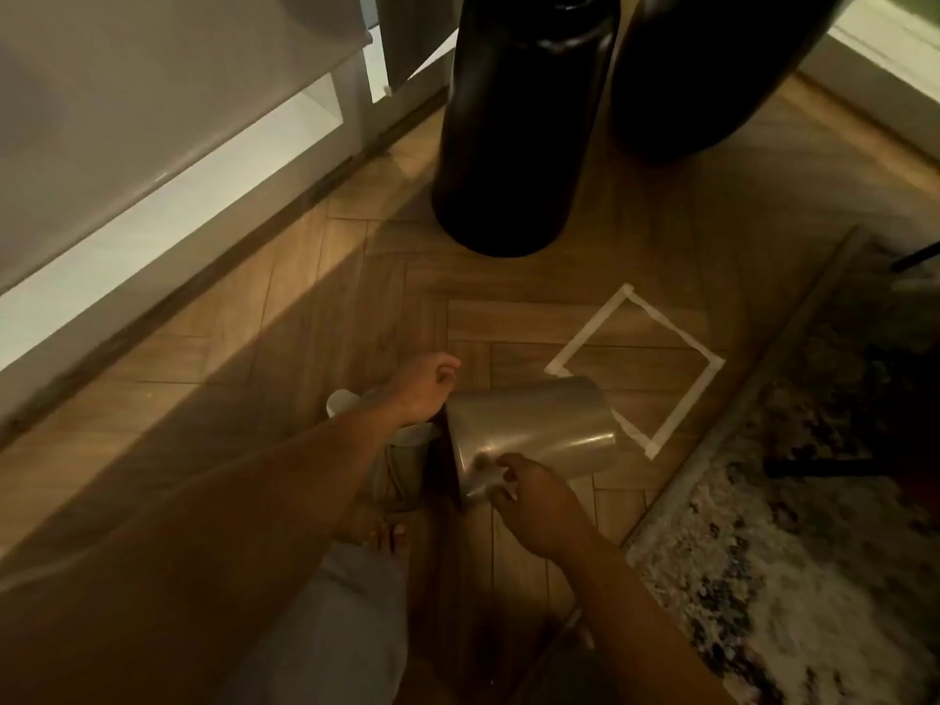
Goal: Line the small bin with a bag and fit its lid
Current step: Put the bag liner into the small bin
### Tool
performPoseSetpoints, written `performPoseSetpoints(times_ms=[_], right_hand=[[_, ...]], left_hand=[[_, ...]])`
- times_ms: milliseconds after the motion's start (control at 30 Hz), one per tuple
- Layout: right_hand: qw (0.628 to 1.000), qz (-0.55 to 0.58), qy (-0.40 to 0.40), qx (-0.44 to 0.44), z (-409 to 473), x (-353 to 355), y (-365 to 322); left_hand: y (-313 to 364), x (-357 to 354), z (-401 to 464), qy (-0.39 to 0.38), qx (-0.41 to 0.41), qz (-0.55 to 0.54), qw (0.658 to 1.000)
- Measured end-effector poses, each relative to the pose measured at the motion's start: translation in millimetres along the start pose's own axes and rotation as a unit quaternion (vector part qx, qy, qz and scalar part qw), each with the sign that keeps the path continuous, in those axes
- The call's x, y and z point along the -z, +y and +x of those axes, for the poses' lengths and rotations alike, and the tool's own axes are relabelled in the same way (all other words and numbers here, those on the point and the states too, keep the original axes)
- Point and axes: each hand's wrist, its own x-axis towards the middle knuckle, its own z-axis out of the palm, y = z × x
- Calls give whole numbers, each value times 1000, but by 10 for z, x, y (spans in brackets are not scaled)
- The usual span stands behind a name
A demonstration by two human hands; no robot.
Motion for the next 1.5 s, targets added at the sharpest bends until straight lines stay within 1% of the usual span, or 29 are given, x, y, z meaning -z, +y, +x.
performPoseSetpoints(times_ms=[67, 167, 233, 300, 433, 500, 567, 633, 700, 800, 1033, 1100, 1267, 1333, 1400, 1500], right_hand=[[999, 17, 47, -8, 94, -110, 27], [994, 50, 92, -5, 217, -366, 57], [988, 83, 127, -20, 289, -505, 29], [986, 77, 147, -32, 351, -625, 6], [985, 3, 171, -31, 476, -807, -10], [984, -9, 175, -32, 512, -823, -2], [986, -16, 164, -27, 531, -812, 3], [990, -20, 137, -33, 517, -788, -6], [992, -17, 115, -45, 480, -753, 4], [992, -9, 113, -48, 416, -667, 73], [983, 12, 175, -48, 318, -342, 103], [982, 14, 187, -36, 318, -255, 138], [970, -16, 244, -12, 304, 73, 217], [967, -9, 256, -13, 275, 242, 236], [965, 5, 261, -17, 274, 409, 247], [970, 35, 239, -36, 250, 645, 258]], left_hand=[[-23, -56, 51, -2, -3, 0, 1000], [-119, -167, 120, -33, 27, 6, 999], [-168, -212, 138, -42, 36, 14, 998], [-204, -270, 135, -40, 33, 37, 998], [-284, -335, 158, -62, 38, 63, 995], [-323, -343, 174, -69, 44, 67, 994], [-335, -342, 186, -66, 45, 72, 994], [-310, -345, 182, -73, 38, 77, 994], [-258, -346, 166, -82, 28, 74, 993], [-194, -350, 157, -93, 27, 58, 994], [-40, -346, 177, -89, 18, 35, 995], [-26, -344, 181, -88, 17, 27, 996], [84, -305, 150, -78, 28, -1, 997], [145, -300, 120, -78, 22, -16, 997], [216, -289, 80, -79, 23, -28, 996], [285, -289, -6, -94, 19, -45, 994]])
